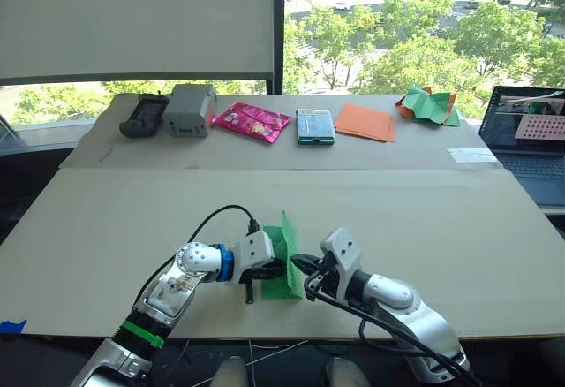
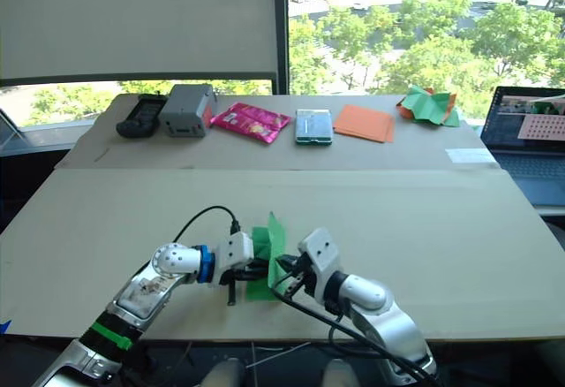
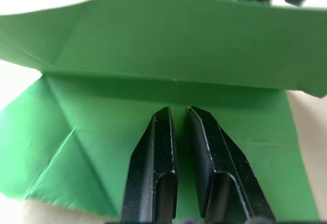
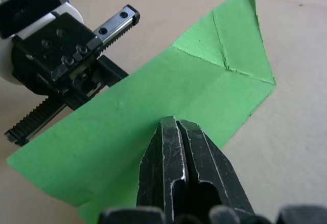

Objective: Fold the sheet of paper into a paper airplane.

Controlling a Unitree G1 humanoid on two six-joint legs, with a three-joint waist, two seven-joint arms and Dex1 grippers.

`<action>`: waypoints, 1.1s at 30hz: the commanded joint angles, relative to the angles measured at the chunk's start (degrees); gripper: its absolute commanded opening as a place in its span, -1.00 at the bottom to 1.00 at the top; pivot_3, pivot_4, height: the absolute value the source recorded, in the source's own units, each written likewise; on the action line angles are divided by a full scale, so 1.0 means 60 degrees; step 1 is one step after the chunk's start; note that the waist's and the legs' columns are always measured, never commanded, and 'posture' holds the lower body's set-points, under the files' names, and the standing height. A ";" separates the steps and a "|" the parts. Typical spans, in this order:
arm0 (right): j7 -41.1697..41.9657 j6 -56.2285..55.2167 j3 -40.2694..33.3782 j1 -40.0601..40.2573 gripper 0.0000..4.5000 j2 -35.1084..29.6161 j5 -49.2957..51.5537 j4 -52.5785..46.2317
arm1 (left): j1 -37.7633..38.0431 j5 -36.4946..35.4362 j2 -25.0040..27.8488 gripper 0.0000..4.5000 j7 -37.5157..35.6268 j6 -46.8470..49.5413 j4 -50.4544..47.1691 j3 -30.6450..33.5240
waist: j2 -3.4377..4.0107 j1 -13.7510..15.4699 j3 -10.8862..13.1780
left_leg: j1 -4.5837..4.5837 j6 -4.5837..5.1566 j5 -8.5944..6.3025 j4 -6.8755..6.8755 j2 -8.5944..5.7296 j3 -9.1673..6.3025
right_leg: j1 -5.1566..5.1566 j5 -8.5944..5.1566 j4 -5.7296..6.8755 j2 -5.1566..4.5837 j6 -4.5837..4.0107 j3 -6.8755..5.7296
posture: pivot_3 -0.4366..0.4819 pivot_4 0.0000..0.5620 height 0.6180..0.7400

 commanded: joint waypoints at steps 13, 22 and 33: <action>0.1147 -0.0316 0.0880 -0.1157 -1.00 -0.0458 -0.0504 0.1583 | 0.0546 -0.2090 0.0379 -0.76 0.0579 0.2526 -0.2100 0.2326 | -0.0024 0.0140 0.0049 | -0.0052 0.0002 0.0002 -0.0004 -0.0004 0.0006 | -0.0054 0.0001 0.0001 0.0000 0.0000 0.0002 | -0.05 -0.47 0.44; 0.1193 -0.0167 0.0700 -0.1061 -1.00 -0.0519 -0.0380 0.1207 | 0.0429 -0.1211 -0.0191 -0.76 0.0431 0.1492 -0.0275 0.0891 | -0.0028 0.0187 0.0038 | -0.0038 0.0006 0.0004 -0.0001 -0.0004 0.0000 | -0.0041 0.0002 0.0009 0.0011 0.0001 0.0004 | -0.05 -0.47 0.44; 0.1701 -0.0884 -0.0117 -0.1982 -1.00 -0.0930 -0.0291 0.2465 | 0.0452 -0.0129 -0.0123 -0.76 0.0396 0.0208 0.0605 0.0036 | -0.0013 0.0271 0.0030 | -0.0036 0.0002 0.0002 0.0006 -0.0004 0.0008 | -0.0033 0.0001 -0.0001 0.0011 0.0001 0.0010 | -0.05 -0.47 0.44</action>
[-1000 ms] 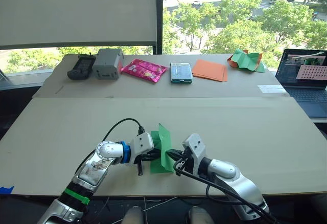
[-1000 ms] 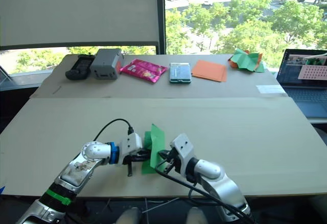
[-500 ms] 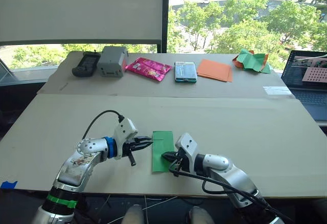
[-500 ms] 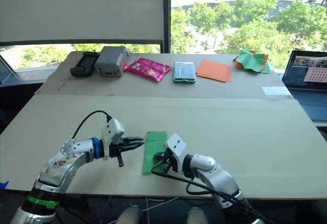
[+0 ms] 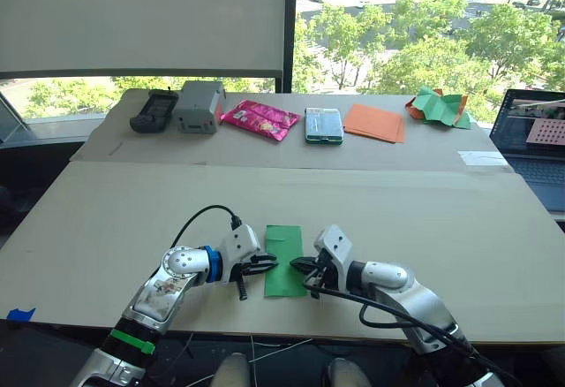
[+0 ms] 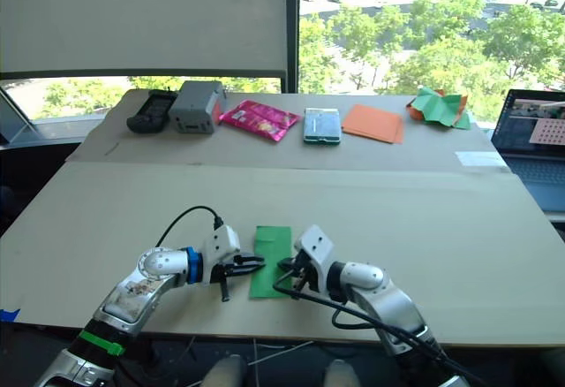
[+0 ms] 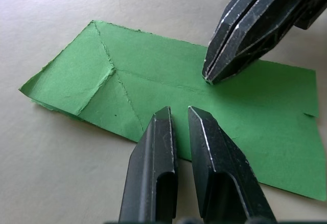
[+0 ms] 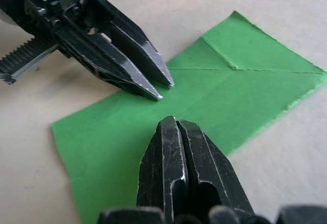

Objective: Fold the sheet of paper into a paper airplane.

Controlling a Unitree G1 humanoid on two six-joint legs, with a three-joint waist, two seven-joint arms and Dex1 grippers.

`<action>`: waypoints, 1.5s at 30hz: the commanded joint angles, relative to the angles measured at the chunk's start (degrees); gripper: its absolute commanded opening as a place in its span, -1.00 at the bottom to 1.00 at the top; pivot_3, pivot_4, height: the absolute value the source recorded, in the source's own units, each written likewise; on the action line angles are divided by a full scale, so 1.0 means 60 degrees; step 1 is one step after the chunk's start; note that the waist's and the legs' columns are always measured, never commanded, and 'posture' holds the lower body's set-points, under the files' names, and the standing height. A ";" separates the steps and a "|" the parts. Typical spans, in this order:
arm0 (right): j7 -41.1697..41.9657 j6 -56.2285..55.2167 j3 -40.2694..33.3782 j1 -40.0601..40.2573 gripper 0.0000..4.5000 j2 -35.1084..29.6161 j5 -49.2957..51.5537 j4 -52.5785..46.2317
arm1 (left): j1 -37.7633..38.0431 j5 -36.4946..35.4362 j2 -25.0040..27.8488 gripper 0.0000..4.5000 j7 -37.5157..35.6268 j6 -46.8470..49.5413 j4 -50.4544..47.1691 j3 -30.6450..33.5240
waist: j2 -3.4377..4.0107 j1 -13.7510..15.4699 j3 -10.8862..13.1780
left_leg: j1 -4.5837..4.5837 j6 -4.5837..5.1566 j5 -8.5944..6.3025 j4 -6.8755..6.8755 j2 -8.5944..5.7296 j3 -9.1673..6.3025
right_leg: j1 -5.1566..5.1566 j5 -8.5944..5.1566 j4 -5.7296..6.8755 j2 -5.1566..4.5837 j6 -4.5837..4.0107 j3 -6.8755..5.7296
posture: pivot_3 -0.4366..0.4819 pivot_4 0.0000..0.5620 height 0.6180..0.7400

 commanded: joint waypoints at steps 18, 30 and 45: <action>0.0454 -0.1852 0.0022 -0.2232 -1.00 0.0505 -0.0988 0.4633 | 0.0429 0.0334 0.0120 -0.76 0.0090 0.0283 -0.0114 -0.0282 | 0.0029 -0.0051 -0.0048 | 0.0066 0.0001 0.0000 0.0000 0.0001 -0.0001 | 0.0068 0.0000 0.0011 0.0000 0.0001 -0.0001 | -0.05 -0.47 0.44; 0.0931 -0.2645 -0.0116 -0.2741 -1.00 0.0746 -0.1014 0.5925 | 0.0440 0.0280 0.0155 -0.76 0.0116 0.0402 -0.0277 -0.0200 | 0.0043 -0.0050 -0.0057 | 0.0066 0.0002 0.0001 -0.0001 0.0000 -0.0001 | 0.0072 0.0000 0.0015 0.0001 0.0001 0.0000 | -0.05 -0.47 0.44; 0.1730 -0.0783 0.0560 0.0210 -1.00 -0.0237 -0.0754 0.1638 | 0.0277 0.0207 0.0194 -0.76 0.0131 0.0542 -0.0322 0.0024 | 0.0053 -0.0031 -0.0078 | 0.0068 -0.0002 -0.0002 -0.0003 0.0001 -0.0003 | 0.0075 -0.0005 0.0009 0.0000 0.0001 0.0000 | -0.05 -0.47 0.44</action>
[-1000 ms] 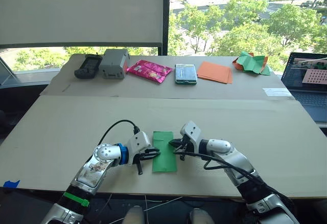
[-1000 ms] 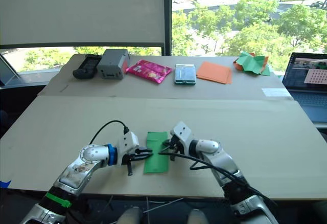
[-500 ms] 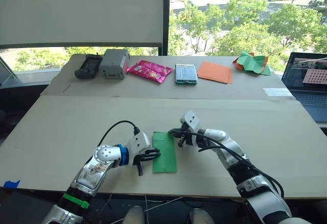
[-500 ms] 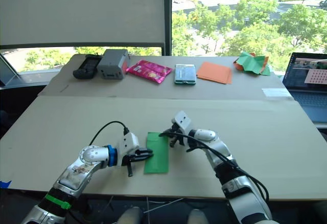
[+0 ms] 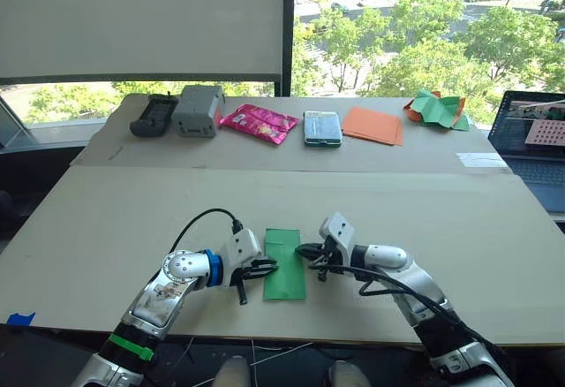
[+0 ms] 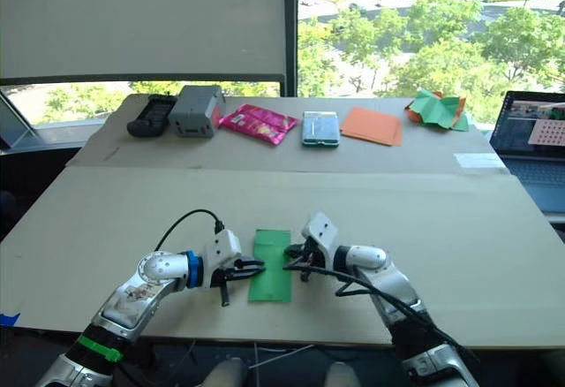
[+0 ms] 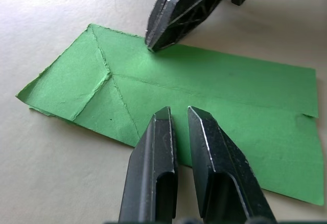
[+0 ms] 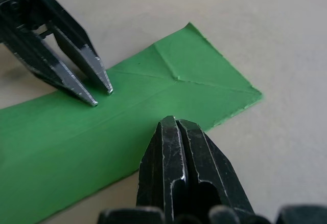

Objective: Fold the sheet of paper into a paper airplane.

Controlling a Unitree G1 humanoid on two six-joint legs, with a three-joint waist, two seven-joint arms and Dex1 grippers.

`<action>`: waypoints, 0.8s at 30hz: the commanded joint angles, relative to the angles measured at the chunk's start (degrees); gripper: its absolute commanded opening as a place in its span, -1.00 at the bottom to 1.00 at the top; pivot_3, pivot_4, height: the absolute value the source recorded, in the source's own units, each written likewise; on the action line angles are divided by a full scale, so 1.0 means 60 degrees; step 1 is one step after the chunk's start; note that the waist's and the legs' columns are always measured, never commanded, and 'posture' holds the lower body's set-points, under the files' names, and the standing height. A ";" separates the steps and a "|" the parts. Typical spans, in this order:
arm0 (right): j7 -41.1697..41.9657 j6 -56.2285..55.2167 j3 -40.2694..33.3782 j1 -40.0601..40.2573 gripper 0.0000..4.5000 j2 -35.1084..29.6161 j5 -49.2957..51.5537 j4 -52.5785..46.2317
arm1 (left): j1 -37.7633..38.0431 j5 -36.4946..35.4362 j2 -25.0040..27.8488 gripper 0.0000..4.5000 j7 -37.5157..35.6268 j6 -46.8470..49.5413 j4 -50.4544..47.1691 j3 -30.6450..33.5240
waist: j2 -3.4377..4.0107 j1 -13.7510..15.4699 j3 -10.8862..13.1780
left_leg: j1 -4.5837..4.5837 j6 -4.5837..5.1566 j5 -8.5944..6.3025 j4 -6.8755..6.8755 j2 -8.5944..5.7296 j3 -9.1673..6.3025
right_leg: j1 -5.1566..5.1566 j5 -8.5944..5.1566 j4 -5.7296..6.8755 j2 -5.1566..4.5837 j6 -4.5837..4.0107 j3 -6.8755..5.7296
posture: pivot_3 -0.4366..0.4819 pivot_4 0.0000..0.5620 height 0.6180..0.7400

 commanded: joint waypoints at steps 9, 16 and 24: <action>0.1141 0.1508 0.1251 0.1952 -1.00 -0.1383 0.0326 -0.2029 | 0.0157 0.0097 0.0111 -0.76 -0.0024 0.0281 -0.0031 -0.0034 | -0.0014 0.0002 0.0003 | 0.0001 -0.0003 -0.0002 0.0000 0.0000 0.0000 | -0.0001 -0.0012 -0.0012 -0.0005 0.0000 0.0000 | -0.05 -0.47 0.44; 0.1057 0.1647 0.1458 0.1952 -1.00 -0.1460 0.0382 -0.2179 | 0.0188 0.0092 0.0132 -0.76 -0.0080 0.0292 -0.0040 -0.0051 | -0.0047 -0.0009 0.0020 | 0.0001 -0.0012 -0.0008 0.0000 0.0000 -0.0001 | -0.0003 -0.0021 -0.0028 -0.0007 0.0002 -0.0002 | -0.05 -0.47 0.44; 0.0794 0.2333 0.0007 0.1530 -1.00 -0.1571 0.1489 -0.3848 | 0.0116 -0.1496 0.0519 -0.76 -0.0352 0.1304 -0.1170 0.1544 | -0.0069 -0.0048 0.0093 | -0.0026 -0.0023 -0.0015 -0.0011 0.0001 -0.0005 | -0.0043 -0.0021 -0.0030 -0.0007 0.0002 -0.0005 | -0.05 -0.47 0.44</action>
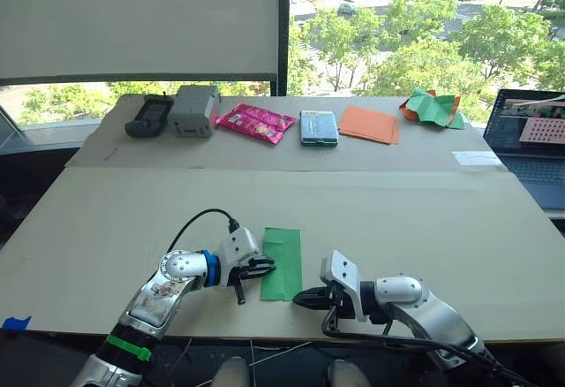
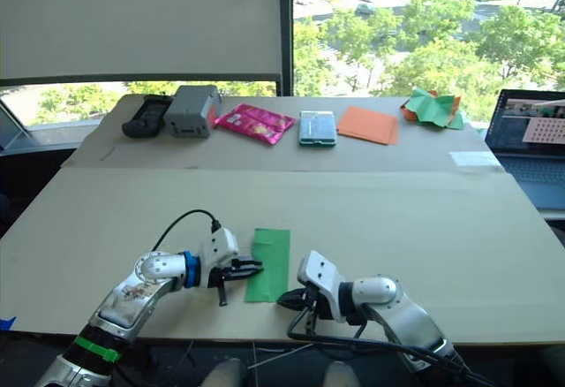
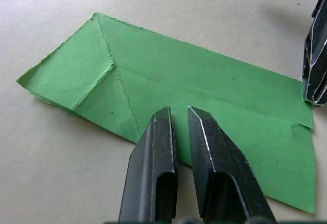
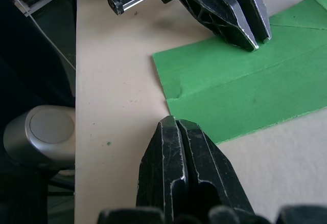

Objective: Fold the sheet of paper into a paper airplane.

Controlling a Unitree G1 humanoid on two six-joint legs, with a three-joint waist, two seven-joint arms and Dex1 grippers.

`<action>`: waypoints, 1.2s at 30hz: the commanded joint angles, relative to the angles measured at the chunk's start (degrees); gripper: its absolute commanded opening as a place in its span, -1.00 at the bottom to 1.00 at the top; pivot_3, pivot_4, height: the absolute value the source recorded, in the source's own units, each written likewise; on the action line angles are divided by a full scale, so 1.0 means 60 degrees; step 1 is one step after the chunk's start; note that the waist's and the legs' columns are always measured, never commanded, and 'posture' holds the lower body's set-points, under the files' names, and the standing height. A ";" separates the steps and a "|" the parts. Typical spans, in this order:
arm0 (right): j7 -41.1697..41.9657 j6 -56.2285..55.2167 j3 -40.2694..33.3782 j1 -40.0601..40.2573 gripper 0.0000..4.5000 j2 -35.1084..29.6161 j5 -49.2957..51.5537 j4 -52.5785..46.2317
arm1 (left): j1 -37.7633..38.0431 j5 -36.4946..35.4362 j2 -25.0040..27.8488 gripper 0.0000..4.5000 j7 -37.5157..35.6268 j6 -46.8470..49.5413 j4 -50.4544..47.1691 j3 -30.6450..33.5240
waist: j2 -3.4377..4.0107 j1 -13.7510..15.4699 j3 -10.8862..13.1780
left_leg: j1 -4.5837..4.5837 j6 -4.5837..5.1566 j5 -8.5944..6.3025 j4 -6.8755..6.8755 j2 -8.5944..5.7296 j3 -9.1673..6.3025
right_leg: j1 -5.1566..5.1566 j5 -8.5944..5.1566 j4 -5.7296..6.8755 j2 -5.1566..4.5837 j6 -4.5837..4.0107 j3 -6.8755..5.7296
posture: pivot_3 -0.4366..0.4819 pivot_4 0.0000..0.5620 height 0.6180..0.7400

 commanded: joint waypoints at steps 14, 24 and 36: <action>-0.1218 0.2141 -0.2416 0.0222 -1.00 -0.0387 0.2237 -0.2699 | -0.0686 -0.0980 0.0153 -0.76 -0.0152 0.0757 -0.0965 0.0406 | -0.0026 0.0132 0.0062 | -0.0078 0.0002 0.0002 0.0007 -0.0005 0.0010 | -0.0055 0.0002 -0.0049 0.0000 0.0001 0.0004 | -0.05 -0.47 0.44; -0.2165 0.2760 -0.3250 -0.0951 -1.00 -0.0096 0.3264 -0.3120 | -0.2186 -0.0642 -0.1333 -0.76 -0.0499 -0.0007 0.0549 -0.0689 | -0.0041 0.0063 0.0074 | -0.0064 0.0012 0.0008 0.0014 -0.0007 0.0008 | -0.0043 0.0011 -0.0030 0.0009 0.0013 0.0012 | -0.05 -0.47 0.44; -0.2468 0.2655 -0.2723 -0.0692 -1.00 -0.0364 0.3212 -0.3090 | -0.1178 -0.1197 0.0530 -0.76 -0.0735 0.0414 -0.0250 0.0972 | -0.0037 -0.0010 0.0075 | -0.0019 0.0021 0.0007 0.0005 -0.0005 -0.0001 | -0.0007 0.0009 0.0014 0.0015 0.0011 0.0016 | -0.05 -0.47 0.44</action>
